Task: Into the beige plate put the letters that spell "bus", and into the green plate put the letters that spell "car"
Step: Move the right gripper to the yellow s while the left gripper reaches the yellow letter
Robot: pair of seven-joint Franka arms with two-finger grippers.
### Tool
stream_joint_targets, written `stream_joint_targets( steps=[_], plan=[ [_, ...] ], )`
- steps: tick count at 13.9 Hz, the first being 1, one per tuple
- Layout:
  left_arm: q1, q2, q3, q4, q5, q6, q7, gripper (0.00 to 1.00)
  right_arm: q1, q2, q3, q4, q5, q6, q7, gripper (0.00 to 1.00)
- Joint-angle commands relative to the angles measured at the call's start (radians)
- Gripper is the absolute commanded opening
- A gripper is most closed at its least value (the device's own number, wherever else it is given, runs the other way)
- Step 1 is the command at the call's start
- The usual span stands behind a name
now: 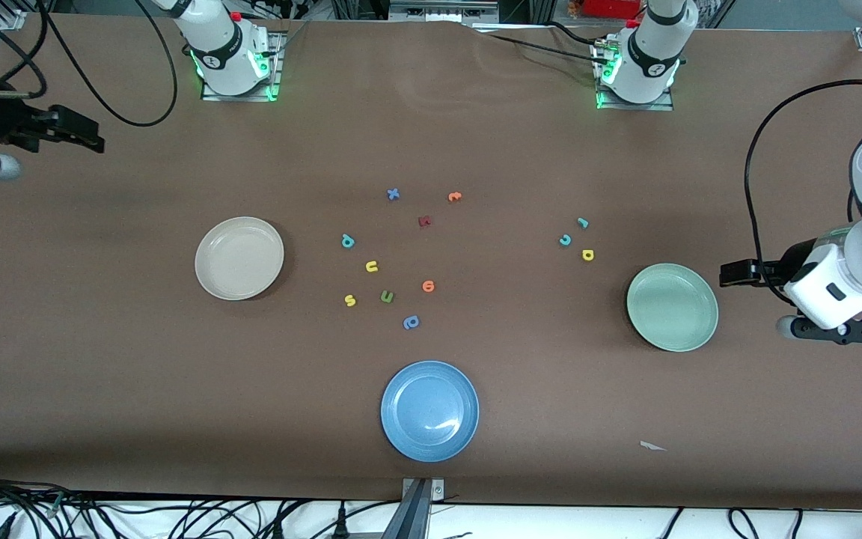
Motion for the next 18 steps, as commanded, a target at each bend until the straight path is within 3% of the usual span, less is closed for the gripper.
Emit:
stream_joint_targets(
  steps=[1,5,7,9,13,16,18],
  plan=[
    [-0.027,0.012,0.004,-0.027,-0.011,0.01,-0.033,1.0,0.018,0.09,-0.002,0.009,0.062,0.085,0.011,1.0],
    [-0.087,0.012,0.004,-0.11,-0.013,0.013,-0.114,0.99,0.087,0.229,0.001,0.01,0.068,0.247,0.04,1.0],
    [-0.127,0.001,0.004,-0.181,-0.013,0.051,-0.192,0.99,0.157,0.342,-0.001,0.019,0.059,0.312,0.042,1.0],
    [-0.141,-0.015,-0.025,-0.28,-0.013,0.132,-0.278,0.99,0.221,0.404,-0.002,0.039,-0.016,0.453,0.109,1.0],
    [-0.141,-0.081,-0.068,-0.559,-0.014,0.379,-0.346,0.99,0.35,0.564,-0.002,0.038,-0.033,0.724,0.349,0.99],
    [-0.139,-0.083,-0.091,-0.688,-0.025,0.529,-0.363,0.99,0.392,0.645,-0.004,0.039,-0.035,0.832,0.447,0.87],
    [-0.141,-0.08,-0.094,-0.782,-0.027,0.663,-0.392,0.99,0.415,0.679,-0.004,0.038,-0.056,0.913,0.457,0.73]
  ],
)
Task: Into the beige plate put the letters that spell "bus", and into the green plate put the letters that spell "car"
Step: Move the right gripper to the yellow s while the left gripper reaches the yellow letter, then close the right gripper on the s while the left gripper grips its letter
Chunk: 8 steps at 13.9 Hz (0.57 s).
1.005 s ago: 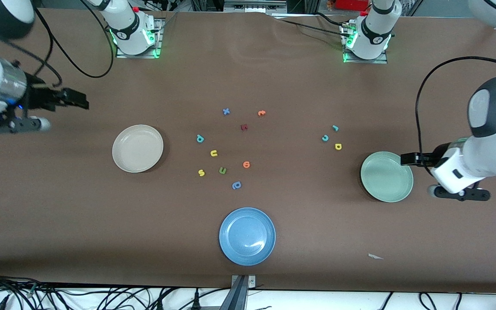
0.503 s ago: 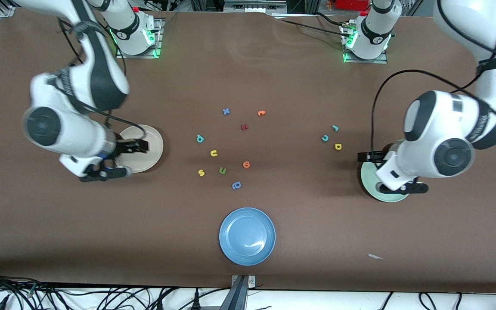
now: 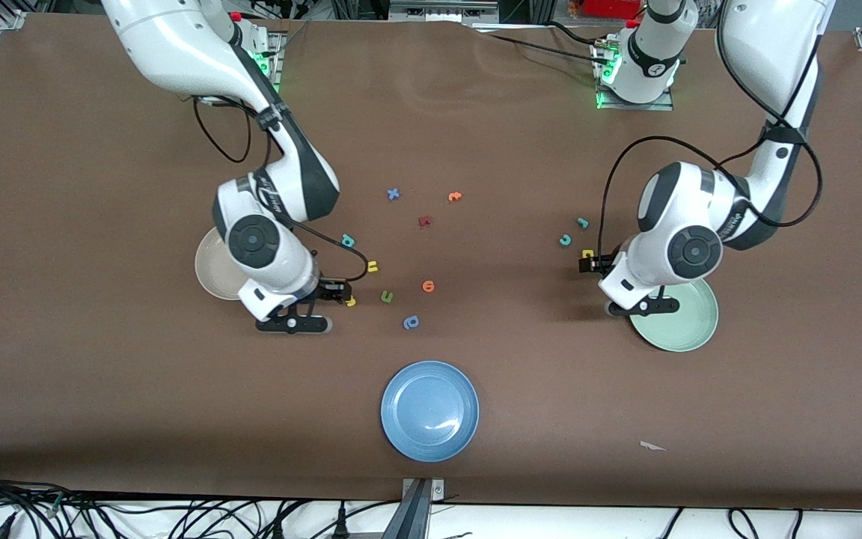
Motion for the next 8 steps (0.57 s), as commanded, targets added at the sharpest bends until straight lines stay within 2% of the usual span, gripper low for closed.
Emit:
stream_joint_targets(
  steps=[1,3,8],
  plan=[
    [0.003,-0.049,-0.008,-0.166,-0.021,0.172,-0.031,0.98,0.024,0.043,-0.013,0.028,-0.038,0.049,0.033,0.73],
    [0.01,-0.039,-0.009,-0.215,-0.021,0.226,-0.026,0.93,0.031,0.067,-0.013,0.028,-0.037,0.056,0.056,0.7],
    [0.018,-0.007,-0.009,-0.215,-0.079,0.256,-0.018,0.92,0.05,0.098,-0.013,0.023,-0.038,0.082,0.086,0.68]
  ],
)
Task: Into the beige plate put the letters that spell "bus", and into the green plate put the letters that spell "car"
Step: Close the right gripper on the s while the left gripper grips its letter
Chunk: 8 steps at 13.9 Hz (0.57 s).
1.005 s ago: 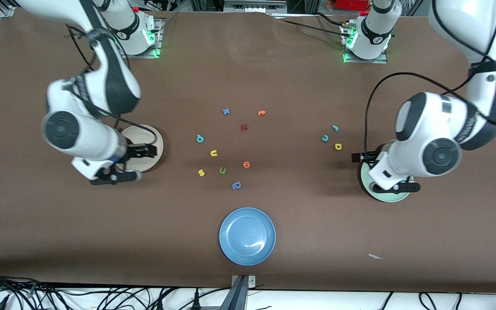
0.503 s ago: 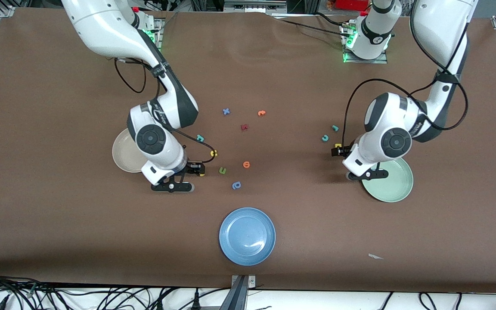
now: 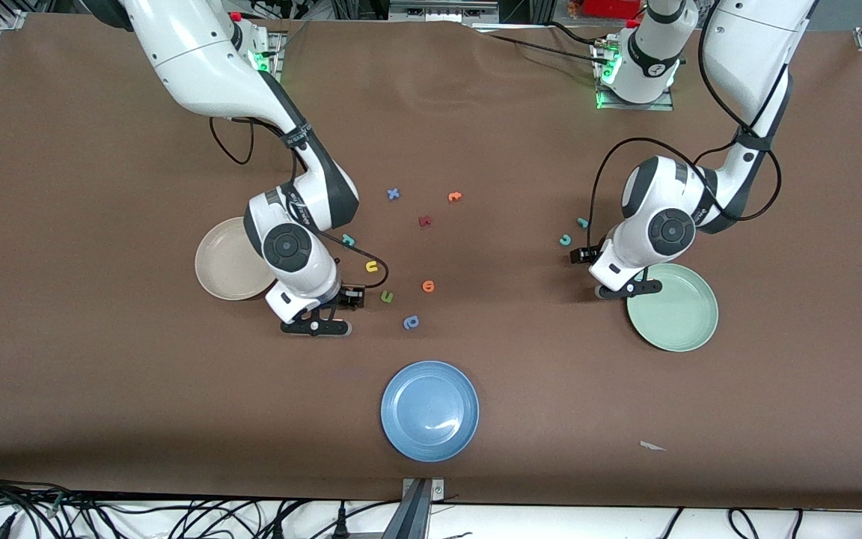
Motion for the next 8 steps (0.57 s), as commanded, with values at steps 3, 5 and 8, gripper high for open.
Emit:
stream_joint_targets(
  steps=[3,5,8],
  plan=[
    [0.001,0.011,-0.003,-0.03,-0.04,0.033,0.008,0.91,0.02,0.04,-0.009,0.02,-0.023,0.015,0.033,0.65],
    [0.001,0.023,-0.003,-0.032,-0.04,0.033,0.008,0.91,0.02,0.046,-0.008,0.02,-0.023,0.015,0.033,0.57],
    [-0.001,0.034,-0.003,-0.03,-0.04,0.035,0.007,0.84,0.022,0.049,-0.006,0.02,-0.023,0.015,0.027,0.55]
  ],
)
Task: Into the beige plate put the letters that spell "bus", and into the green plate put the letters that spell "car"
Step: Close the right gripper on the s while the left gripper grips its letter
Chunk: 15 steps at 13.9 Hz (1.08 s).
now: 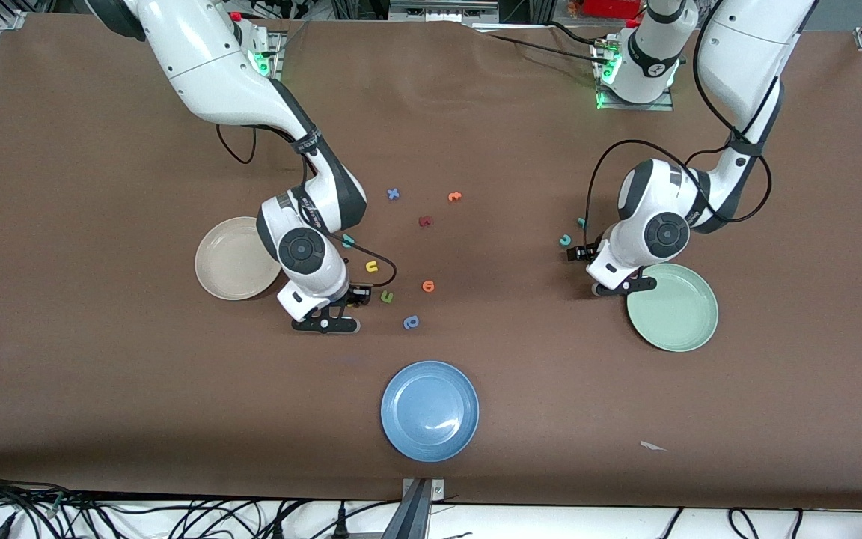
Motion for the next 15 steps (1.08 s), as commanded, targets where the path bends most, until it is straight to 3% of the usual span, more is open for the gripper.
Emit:
stream_joint_targets(
  steps=[1,7,9,12,15],
  plan=[
    [-0.003,0.002,-0.002,-0.007,-0.033,0.014,-0.004,0.77,0.01,0.015,-0.006,0.02,-0.019,0.009,0.016,0.54],
    [-0.008,0.009,-0.004,0.001,-0.034,0.011,-0.022,0.59,0.015,0.021,-0.004,0.021,-0.018,0.01,0.014,0.44],
    [-0.008,0.009,-0.004,0.002,-0.034,0.011,-0.027,0.48,0.016,0.021,-0.004,0.021,-0.018,0.01,0.014,0.35],
    [-0.011,0.01,-0.002,0.004,-0.033,0.011,-0.027,0.33,0.018,0.021,-0.004,0.021,-0.02,0.01,0.01,0.1],
    [-0.011,0.01,-0.002,0.004,-0.031,0.011,-0.024,0.24,0.009,-0.01,-0.007,0.032,-0.018,-0.014,-0.019,0.09]
  ],
)
